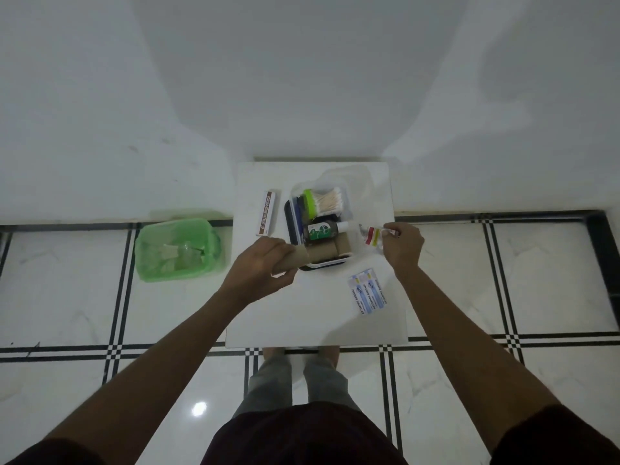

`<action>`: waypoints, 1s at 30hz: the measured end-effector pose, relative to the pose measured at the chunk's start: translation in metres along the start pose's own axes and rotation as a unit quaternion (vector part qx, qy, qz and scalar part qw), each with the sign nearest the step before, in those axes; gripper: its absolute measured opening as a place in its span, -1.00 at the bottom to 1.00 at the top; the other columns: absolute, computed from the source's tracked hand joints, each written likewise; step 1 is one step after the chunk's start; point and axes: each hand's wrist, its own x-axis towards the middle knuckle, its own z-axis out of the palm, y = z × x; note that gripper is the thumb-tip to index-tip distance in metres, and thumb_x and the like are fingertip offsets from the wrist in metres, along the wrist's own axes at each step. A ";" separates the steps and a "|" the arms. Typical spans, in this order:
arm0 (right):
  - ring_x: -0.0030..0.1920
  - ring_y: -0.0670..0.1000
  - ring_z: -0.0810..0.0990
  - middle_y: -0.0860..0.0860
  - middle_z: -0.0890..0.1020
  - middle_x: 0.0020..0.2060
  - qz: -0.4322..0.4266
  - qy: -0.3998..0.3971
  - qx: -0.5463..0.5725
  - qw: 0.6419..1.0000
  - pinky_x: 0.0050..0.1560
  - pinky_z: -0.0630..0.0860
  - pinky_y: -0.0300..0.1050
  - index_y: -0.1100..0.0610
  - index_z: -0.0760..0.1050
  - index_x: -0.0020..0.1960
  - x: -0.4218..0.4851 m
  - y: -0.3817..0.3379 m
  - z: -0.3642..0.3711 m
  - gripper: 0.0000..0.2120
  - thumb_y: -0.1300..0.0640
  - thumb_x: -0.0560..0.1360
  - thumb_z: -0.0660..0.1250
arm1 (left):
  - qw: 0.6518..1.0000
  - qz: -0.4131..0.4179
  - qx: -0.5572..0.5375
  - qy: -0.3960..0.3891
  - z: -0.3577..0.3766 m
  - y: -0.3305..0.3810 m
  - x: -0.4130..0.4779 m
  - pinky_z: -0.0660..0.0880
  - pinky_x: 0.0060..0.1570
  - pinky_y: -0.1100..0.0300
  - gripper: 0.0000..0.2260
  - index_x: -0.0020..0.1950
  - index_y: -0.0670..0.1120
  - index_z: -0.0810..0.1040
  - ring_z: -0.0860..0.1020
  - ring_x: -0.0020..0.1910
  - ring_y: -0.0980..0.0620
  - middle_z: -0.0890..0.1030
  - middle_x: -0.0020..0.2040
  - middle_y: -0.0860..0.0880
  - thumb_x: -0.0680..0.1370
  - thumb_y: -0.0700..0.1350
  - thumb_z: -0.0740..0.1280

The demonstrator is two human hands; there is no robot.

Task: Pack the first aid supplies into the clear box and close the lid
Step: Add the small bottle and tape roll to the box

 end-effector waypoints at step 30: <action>-0.07 0.17 0.59 0.23 0.62 -0.07 -0.338 -0.209 -0.081 0.914 -0.03 0.50 -0.12 0.29 0.63 -0.03 -0.004 -0.059 0.050 -0.83 0.37 0.41 0.34 | 0.981 0.064 0.115 -0.139 0.042 0.001 0.005 0.39 0.21 -0.30 -0.83 -0.02 -0.01 0.68 0.52 0.25 -0.04 0.64 0.15 -0.03 0.40 -0.11 0.50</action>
